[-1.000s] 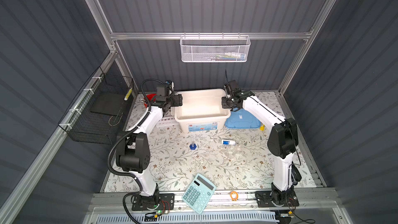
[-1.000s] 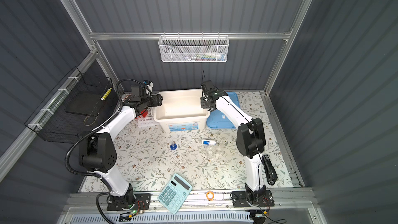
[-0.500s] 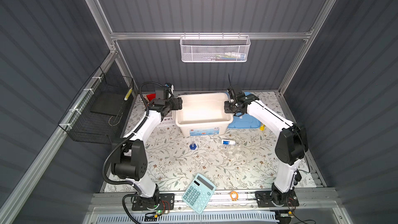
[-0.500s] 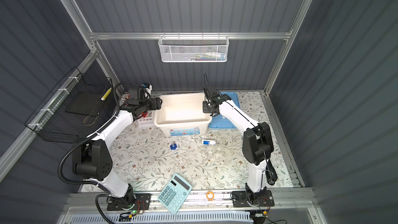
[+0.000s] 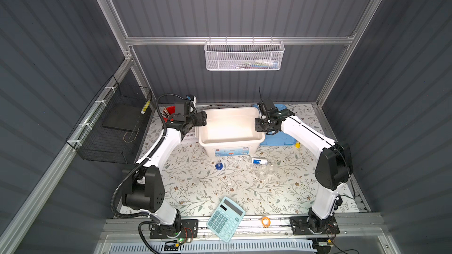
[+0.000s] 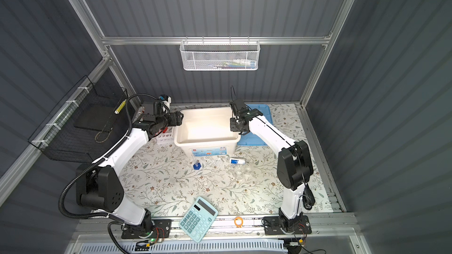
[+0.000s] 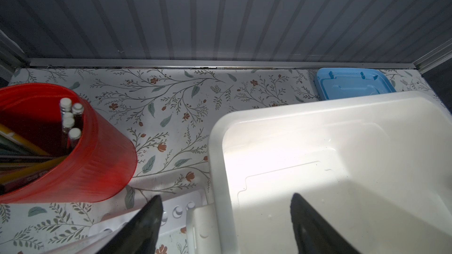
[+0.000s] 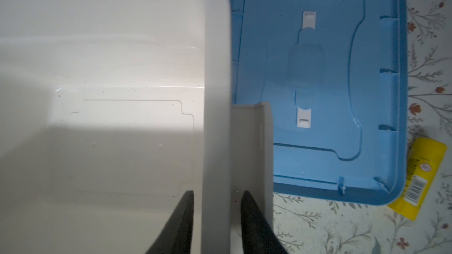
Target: Organize the chemistry lab equipment
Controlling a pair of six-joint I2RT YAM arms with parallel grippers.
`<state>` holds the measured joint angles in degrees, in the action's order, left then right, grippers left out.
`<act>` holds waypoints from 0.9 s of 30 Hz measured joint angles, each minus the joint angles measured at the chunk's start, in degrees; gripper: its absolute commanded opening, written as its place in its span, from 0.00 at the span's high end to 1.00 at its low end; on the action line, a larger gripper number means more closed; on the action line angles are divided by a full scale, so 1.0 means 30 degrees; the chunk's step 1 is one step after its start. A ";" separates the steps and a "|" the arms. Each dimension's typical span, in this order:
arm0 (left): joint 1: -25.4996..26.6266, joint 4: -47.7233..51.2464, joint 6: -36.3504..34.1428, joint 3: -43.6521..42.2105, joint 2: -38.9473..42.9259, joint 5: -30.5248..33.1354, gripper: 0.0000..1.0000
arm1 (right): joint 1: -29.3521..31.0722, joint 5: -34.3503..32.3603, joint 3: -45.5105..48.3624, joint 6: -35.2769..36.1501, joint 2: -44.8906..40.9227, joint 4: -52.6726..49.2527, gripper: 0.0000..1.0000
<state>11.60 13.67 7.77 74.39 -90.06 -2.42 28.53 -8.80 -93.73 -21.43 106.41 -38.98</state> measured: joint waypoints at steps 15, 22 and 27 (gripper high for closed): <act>-0.1260 0.1588 -0.1144 0.0576 0.4947 0.1042 0.14 | 0.2594 -0.1049 -0.0561 0.2484 -0.5508 -0.0525 0.50; -0.2739 0.1319 -0.0488 -0.2273 0.6477 -0.0386 0.14 | 0.7912 -0.1333 0.1603 0.1974 -0.5858 0.0044 0.50; -0.2739 0.1370 0.0240 -0.4546 0.7227 -0.1690 0.14 | 1.0579 -0.1705 0.3643 0.1421 -0.5078 0.1894 0.45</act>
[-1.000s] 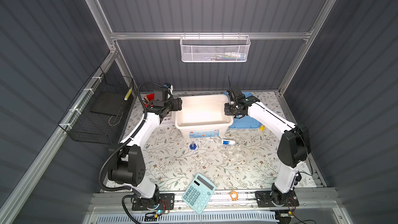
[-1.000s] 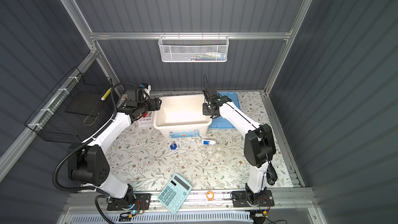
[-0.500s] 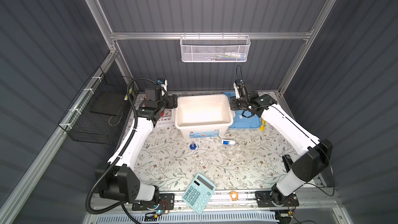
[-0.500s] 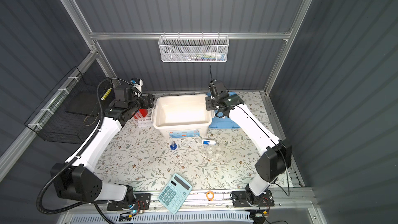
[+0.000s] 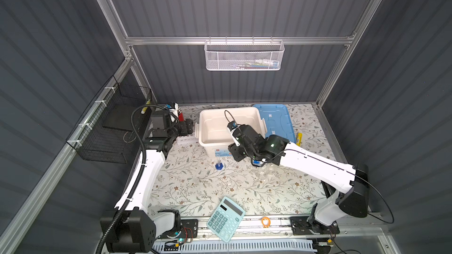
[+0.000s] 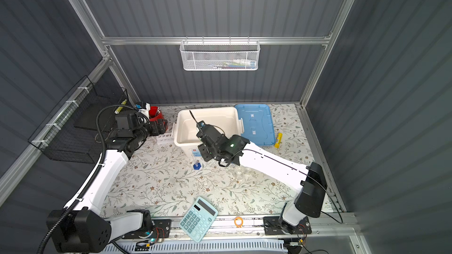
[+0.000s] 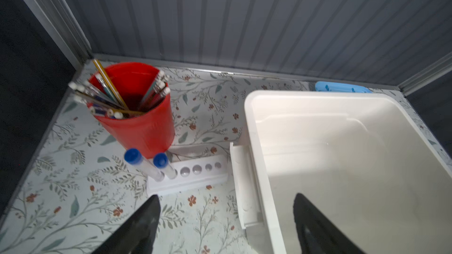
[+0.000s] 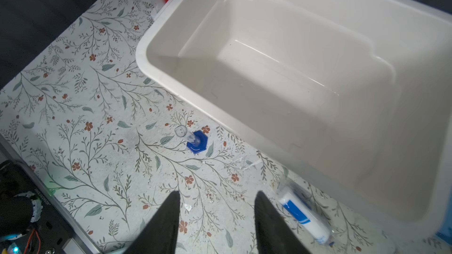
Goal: Organize the chemistry lab equipment
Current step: 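Reach right gripper to the blue-based graduated cylinder while left gripper withdraws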
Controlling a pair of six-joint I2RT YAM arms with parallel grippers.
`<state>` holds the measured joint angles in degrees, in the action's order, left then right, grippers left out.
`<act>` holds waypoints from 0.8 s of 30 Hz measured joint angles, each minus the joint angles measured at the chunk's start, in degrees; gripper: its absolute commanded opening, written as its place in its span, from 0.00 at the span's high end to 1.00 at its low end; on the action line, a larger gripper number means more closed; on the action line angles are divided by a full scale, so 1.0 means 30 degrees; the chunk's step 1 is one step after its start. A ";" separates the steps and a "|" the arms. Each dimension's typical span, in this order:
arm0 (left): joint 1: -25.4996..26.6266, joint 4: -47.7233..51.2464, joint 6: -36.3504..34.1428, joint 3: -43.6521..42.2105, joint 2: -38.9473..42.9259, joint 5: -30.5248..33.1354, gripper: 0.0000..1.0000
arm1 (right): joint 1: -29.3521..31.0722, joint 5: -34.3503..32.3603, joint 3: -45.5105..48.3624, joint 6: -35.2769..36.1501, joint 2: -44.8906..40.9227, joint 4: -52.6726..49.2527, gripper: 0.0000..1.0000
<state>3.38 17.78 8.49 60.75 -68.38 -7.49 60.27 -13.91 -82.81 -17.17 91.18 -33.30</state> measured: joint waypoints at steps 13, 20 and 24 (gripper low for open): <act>0.0000 -0.2055 0.0998 -0.3213 0.5442 -0.0736 0.14 | 0.3147 -0.3009 0.9041 0.1552 0.0124 1.1497 0.39; 0.0000 -0.2550 0.1545 -0.4167 0.5909 -0.0641 0.14 | 0.3184 -0.3738 1.0112 0.2900 0.1035 1.6546 0.41; 0.0000 -0.2659 0.1770 -0.4430 0.6025 -0.0525 0.14 | 0.3177 -0.4226 1.0149 0.3402 0.1719 1.8367 0.42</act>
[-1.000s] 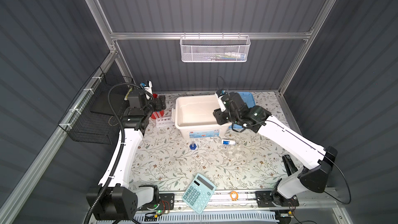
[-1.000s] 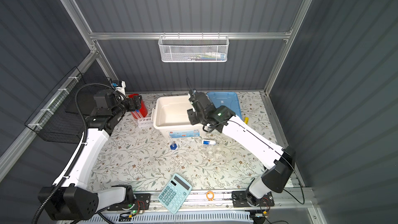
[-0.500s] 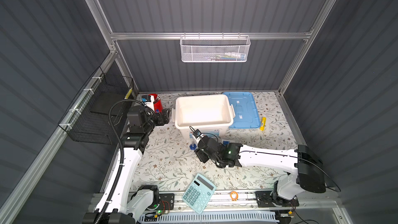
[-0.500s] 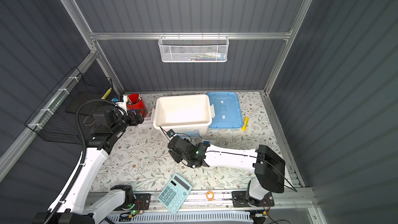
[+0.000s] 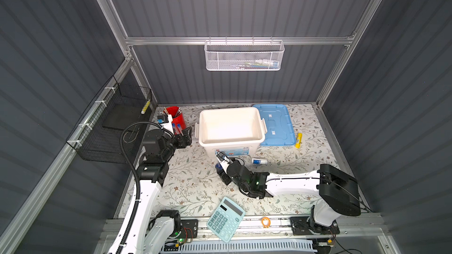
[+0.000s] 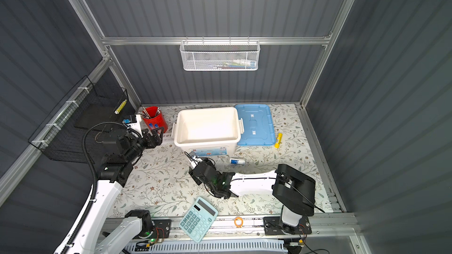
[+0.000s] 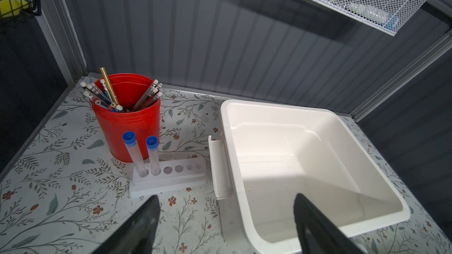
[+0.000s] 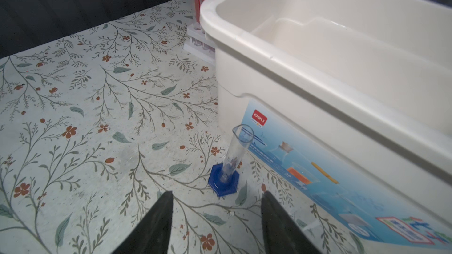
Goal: Organize the chemistry lab equipment
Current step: 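Reach right gripper to the blue-based graduated cylinder while left gripper withdraws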
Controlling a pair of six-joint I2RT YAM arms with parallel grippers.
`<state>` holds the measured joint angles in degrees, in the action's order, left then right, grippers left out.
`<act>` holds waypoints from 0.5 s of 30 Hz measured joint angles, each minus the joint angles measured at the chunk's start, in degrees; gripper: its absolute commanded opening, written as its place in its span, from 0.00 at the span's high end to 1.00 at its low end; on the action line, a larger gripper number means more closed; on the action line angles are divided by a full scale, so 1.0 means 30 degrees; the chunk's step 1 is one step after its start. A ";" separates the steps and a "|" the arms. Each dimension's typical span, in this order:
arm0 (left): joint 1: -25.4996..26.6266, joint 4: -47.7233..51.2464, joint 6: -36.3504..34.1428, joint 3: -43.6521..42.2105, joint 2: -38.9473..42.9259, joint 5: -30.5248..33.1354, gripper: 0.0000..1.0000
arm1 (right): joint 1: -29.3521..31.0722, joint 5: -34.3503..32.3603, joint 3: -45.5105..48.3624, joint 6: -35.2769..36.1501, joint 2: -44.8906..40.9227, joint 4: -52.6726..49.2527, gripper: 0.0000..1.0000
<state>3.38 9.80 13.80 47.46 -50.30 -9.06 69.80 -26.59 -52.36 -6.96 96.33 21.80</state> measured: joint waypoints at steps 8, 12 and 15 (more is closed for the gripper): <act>0.0000 -0.0007 0.0007 -0.0007 -0.0029 0.0015 0.14 | -0.0386 -0.0648 -0.0022 0.0408 0.1537 0.2055 0.46; 0.0000 -0.0007 0.0000 -0.0007 -0.0117 0.0007 0.15 | -0.0721 -0.0634 -0.0066 0.0393 0.1836 0.2761 0.48; 0.0000 -0.0007 -0.0007 -0.0007 -0.0306 0.0022 0.15 | -0.0845 -0.0612 -0.0255 0.0379 0.2091 0.3126 0.48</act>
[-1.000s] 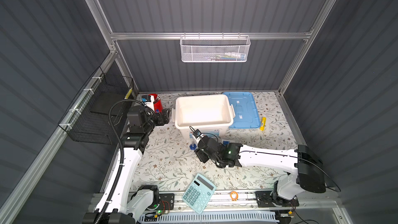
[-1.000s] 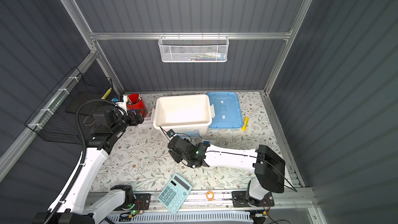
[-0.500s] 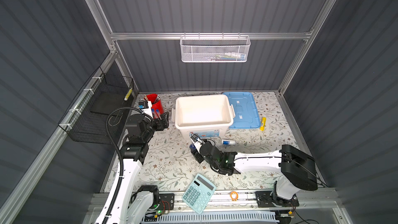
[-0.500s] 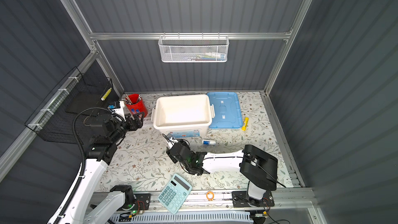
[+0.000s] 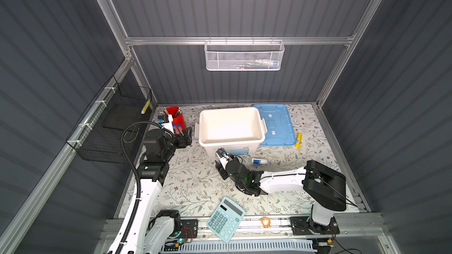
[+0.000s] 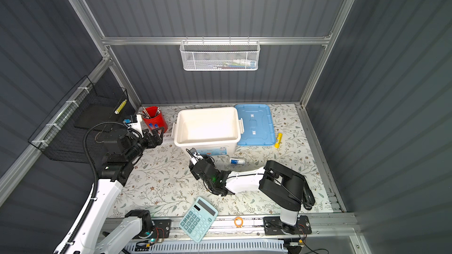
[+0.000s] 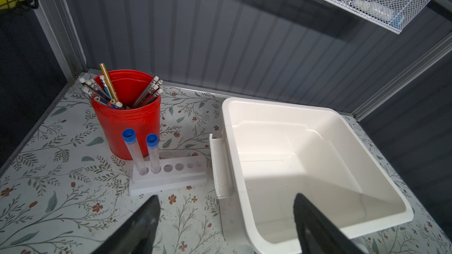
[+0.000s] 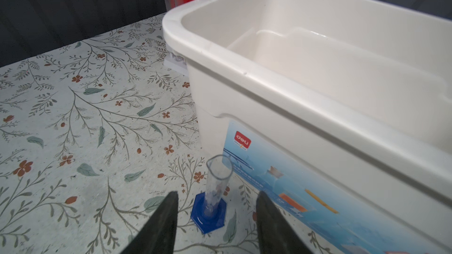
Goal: Organize the chemistry lab equipment
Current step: 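Reach right gripper to the blue-based graduated cylinder while left gripper withdraws, then close right gripper on the graduated cylinder's top and lift it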
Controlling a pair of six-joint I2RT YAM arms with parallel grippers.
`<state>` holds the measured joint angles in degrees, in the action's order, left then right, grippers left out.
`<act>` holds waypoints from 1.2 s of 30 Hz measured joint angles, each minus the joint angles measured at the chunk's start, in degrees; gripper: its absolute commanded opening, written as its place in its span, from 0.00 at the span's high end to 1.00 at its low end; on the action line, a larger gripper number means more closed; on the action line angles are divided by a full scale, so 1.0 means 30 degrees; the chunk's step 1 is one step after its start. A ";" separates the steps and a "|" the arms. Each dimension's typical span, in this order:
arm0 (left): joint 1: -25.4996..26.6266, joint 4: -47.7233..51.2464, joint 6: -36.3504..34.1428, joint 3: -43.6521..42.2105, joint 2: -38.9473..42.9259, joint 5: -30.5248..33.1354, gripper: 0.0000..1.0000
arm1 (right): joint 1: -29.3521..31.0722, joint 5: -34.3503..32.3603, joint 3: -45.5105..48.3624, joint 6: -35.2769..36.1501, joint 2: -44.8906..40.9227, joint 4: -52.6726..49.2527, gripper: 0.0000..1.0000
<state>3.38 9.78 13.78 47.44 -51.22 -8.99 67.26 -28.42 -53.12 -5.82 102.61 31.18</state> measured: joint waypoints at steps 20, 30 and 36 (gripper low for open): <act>0.0000 0.0015 -0.0277 0.0007 -0.0277 0.0131 0.14 | -0.0772 0.0903 -0.1049 -0.0641 0.1698 0.1013 0.60; 0.0000 0.0015 -0.0386 0.0007 -0.0415 0.0131 0.14 | -0.0765 0.0940 -0.1574 -0.0984 0.2113 0.0940 0.66; 0.0000 0.0015 -0.0437 0.0007 -0.0525 0.0138 0.14 | -0.0765 0.0991 -0.1727 -0.1064 0.2113 0.0867 0.72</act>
<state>3.38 9.82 12.47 47.46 -52.80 -8.58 64.97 -25.45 -58.30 -9.02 108.95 33.78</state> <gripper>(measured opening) 0.855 0.288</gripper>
